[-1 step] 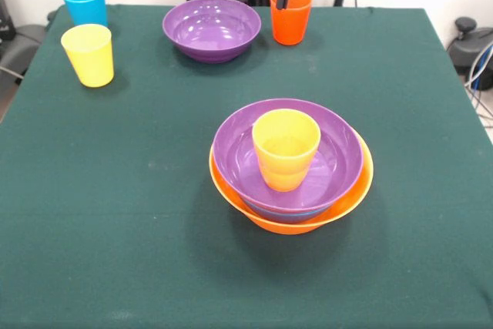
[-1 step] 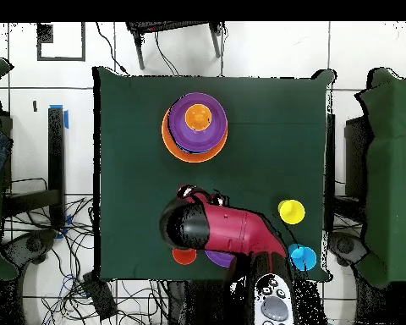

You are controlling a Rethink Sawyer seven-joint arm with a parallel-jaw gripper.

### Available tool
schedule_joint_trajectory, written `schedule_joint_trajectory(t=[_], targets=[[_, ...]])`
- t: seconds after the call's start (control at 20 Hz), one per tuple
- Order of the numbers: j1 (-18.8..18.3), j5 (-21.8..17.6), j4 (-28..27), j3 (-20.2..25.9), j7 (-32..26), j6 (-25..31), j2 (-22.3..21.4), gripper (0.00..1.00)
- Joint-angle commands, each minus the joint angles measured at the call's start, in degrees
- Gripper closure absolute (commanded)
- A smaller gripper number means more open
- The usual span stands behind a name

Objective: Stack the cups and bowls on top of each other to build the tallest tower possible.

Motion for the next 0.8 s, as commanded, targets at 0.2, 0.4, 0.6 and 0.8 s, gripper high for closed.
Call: schedule_joint_trajectory(t=[0.2, 0.4, 0.6, 0.8], targets=[[-4.3, -6.2, 5.0, 7.1, 1.4, -7.9, 3.3, 0.00], [-3.9, -8.0, 5.0, 5.3, 1.8, -8.4, 3.4, 0.00], [-5.0, -8.6, 6.3, 6.6, 2.3, -9.1, 3.1, 0.00], [-4.6, -8.9, 6.2, 6.2, 3.5, -10.2, 4.4, 0.00]])
